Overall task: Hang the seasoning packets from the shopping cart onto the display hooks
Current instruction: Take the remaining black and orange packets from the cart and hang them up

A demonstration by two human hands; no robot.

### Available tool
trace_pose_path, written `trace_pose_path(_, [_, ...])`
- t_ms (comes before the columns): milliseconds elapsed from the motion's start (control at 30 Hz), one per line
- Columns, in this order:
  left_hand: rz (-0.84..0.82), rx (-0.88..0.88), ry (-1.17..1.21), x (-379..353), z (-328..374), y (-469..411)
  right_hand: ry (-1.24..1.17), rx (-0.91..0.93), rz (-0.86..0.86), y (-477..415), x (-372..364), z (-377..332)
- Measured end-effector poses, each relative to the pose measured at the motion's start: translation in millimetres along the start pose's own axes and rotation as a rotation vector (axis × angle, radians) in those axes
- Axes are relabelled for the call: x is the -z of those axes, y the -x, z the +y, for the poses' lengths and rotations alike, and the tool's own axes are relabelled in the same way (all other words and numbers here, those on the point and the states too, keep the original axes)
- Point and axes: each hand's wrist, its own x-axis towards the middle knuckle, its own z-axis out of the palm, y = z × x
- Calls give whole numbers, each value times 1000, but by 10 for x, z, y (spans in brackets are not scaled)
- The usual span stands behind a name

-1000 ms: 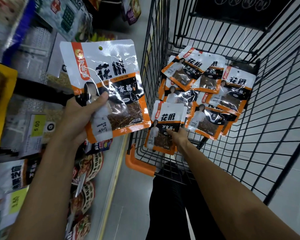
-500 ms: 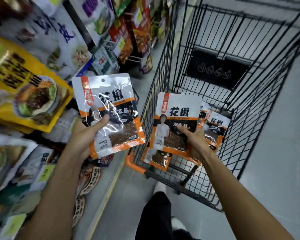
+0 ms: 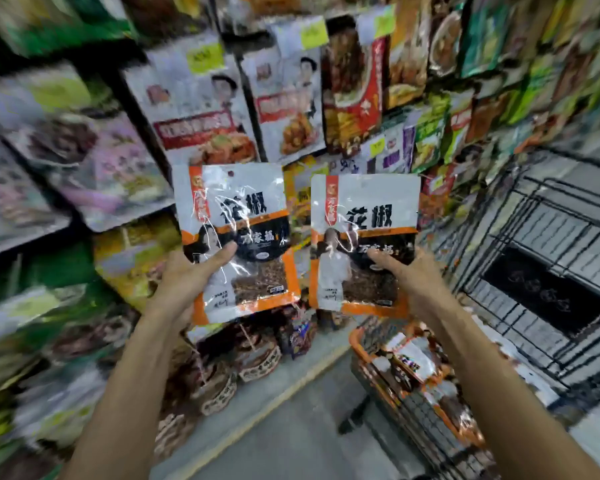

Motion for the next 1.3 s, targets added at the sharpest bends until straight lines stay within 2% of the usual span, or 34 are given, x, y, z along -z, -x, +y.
trace_pose_path(200, [221, -87, -42, 1152, 403, 688, -7, 132, -282, 420, -1037, -617])
trace_pose_path(300, [326, -112, 11, 1756, 518, 1069, -35, 177, -441, 742, -1588, -871])
trace_pose_path(533, [489, -161, -7, 3243, 567, 1960, -96, 222, -660, 1621, -2977, -1177])
trace_pose_path(833, [510, -117, 20, 4896, 271, 2641, -143, 219, -732, 2744, -4357, -1109])
trace_pose_path(967, [479, -95, 62, 5237, 157, 2643, -109, 220, -759, 2999, -4666, -1094])
trace_pose_path(1100, [461, -123, 91, 5417, 98, 2498, -58, 220, -716, 2987, -4866, -1092])
trace_pose_path(1233, [536, -61, 74, 5552, 18, 2250, -43, 241, -746, 2847, -5015, -1103])
trace_pose_path(1300, [559, -85, 70, 5587, 41, 2120, -52, 271, -760, 2770, -5087, -1096])
